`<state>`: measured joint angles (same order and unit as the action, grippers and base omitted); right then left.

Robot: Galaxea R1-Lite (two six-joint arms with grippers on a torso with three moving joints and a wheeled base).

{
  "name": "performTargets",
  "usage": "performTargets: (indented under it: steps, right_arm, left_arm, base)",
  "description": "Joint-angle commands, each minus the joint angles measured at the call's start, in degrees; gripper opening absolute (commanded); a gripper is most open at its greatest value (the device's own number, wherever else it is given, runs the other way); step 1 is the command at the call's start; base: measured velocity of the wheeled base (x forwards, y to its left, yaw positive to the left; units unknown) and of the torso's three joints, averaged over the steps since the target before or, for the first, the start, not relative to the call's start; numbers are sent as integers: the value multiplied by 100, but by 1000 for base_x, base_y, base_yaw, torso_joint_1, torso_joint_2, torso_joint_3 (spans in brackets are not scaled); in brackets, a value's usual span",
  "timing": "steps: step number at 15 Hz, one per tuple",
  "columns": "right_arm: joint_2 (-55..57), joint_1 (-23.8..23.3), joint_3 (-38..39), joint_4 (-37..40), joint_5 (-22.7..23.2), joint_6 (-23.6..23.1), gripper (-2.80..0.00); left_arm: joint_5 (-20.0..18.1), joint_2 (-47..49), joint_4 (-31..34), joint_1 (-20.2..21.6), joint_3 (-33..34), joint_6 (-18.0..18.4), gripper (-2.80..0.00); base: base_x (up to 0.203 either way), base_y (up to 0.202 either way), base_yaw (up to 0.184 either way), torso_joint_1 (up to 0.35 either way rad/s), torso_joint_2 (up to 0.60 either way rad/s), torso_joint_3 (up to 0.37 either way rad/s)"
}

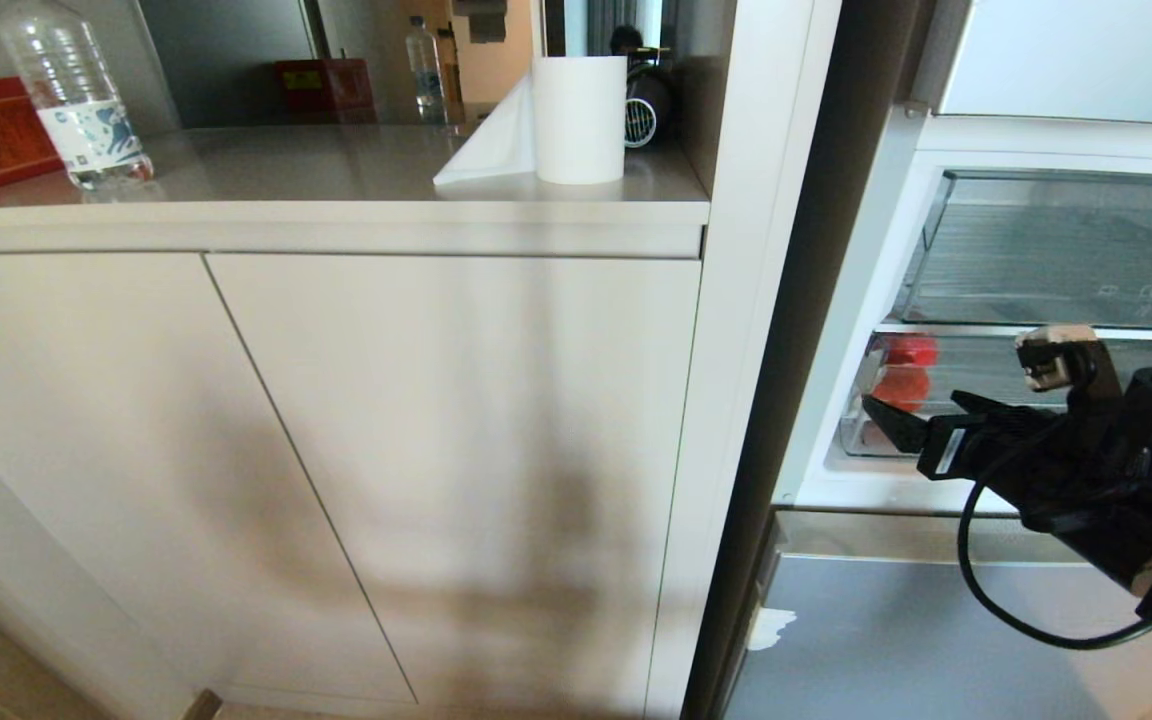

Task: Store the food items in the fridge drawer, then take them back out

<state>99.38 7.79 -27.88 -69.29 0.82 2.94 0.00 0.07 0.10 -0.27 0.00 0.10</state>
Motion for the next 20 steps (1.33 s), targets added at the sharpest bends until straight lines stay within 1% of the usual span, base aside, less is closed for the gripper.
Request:
performTargets:
  steps: [1, 17, 18, 20]
  right_arm:
    - [150, 3, -113, -41, -13, 5, 0]
    - [495, 38, -640, -41, -64, 23, 0]
    - [512, 60, -640, -41, -57, 14, -280]
    - [521, 161, -648, -41, -55, 5, -280]
  left_arm:
    - [0, 1, -1, 0, 0, -1, -280]
    - [0, 1, -1, 0, 0, -1, -280]
    - [0, 1, -1, -8, 0, -1, -280]
    - [0, 1, -1, 0, 0, -1, -280]
  base:
    - [0, 0, 0, 0, 0, 0]
    - [0, 0, 0, 0, 0, 0]
    - [0, 0, 0, 0, 0, 0]
    - [0, 0, 0, 0, 0, 0]
